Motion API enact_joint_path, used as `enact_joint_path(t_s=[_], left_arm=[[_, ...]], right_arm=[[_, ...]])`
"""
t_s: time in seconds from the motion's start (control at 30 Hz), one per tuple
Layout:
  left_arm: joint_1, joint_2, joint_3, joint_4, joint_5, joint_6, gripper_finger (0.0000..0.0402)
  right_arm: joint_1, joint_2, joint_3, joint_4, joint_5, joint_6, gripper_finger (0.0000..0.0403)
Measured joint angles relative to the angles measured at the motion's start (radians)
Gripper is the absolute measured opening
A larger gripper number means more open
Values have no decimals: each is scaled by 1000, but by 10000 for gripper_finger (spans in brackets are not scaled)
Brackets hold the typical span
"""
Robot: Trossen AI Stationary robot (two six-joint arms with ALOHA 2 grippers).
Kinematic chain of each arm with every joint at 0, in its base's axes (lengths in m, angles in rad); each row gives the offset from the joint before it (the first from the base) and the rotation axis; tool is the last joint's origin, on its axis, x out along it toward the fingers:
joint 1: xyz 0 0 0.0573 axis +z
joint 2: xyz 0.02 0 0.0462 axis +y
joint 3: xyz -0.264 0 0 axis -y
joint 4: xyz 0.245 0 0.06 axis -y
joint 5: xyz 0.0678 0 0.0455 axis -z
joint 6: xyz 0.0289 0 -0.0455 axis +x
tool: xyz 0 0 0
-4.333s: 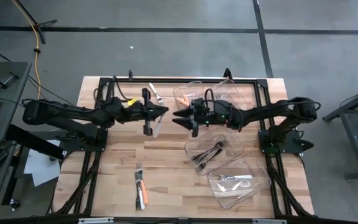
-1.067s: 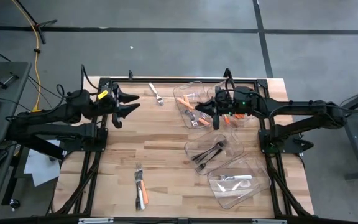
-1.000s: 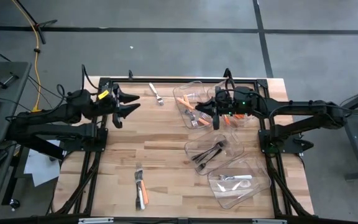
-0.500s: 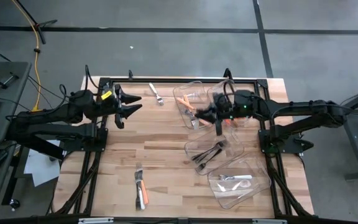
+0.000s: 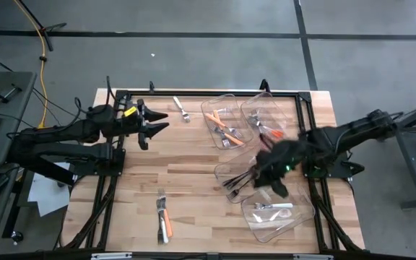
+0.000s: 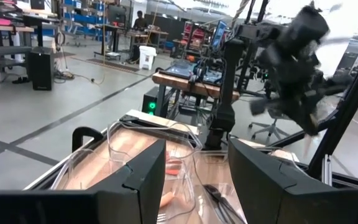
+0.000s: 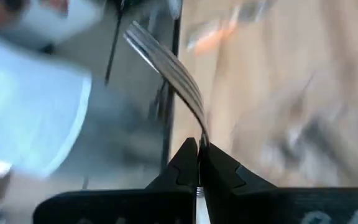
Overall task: Sort silverware by color (type)
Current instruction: Put the white fork into the bottom transparent bin
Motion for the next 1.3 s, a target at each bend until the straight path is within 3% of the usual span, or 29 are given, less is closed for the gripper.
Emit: enact_joint_path(t_s=[0.13,0.27,0.57,0.83,1.3], left_arm=[[0,14,0,2,0,0,161],[1,28,0,1,0,0,161],[0,52,0,1,0,0,161],[0,55,0,1,0,0,161],[0,55,0,1,0,0,161]], right_arm=[[109,47,-18,-127,-51,70,0],[180,128,-22,-218,-56,25,0],[221,391,-22,-273,-172,-189,0],[224,582,-22,-275,-175,-310,0],[224,646,-21,-245,-168,-281,0]])
